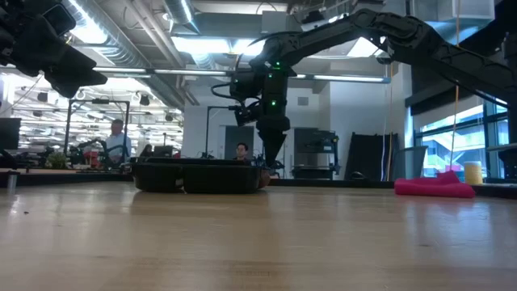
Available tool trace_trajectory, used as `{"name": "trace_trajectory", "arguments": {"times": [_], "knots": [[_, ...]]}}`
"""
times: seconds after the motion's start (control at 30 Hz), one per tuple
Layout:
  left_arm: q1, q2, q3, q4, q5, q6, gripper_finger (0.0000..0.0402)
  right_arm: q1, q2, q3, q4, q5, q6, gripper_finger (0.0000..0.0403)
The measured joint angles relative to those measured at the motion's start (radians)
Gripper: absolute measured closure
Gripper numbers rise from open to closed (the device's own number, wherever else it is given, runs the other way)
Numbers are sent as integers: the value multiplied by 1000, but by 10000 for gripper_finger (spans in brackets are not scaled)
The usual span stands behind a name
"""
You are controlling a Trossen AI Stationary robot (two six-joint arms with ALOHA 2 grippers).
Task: Pick and placing Produce into tupperware
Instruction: Put the brown kiwi into the black bin
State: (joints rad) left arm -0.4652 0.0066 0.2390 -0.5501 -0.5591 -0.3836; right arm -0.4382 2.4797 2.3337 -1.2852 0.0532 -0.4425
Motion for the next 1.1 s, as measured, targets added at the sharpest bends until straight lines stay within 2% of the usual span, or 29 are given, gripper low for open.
{"name": "trace_trajectory", "arguments": {"times": [0.2, 0.43, 0.67, 0.83, 1.1], "knots": [[0, 0, 0, -3, 0, -1, 223, 33, 29, 0, -25, 70, 4, 23], [0, 0, 0, -3, 0, -2, 223, 55, 60, 0, -3, 74, 4, 23], [0, 0, 0, -3, 0, -2, 223, 56, 61, 0, 75, 41, 4, 23], [0, 0, 0, -4, 0, -2, 223, 55, 61, 0, 77, -28, 7, 23], [0, 0, 0, -3, 0, -2, 223, 62, 61, 0, 117, -46, 12, 23]]}}
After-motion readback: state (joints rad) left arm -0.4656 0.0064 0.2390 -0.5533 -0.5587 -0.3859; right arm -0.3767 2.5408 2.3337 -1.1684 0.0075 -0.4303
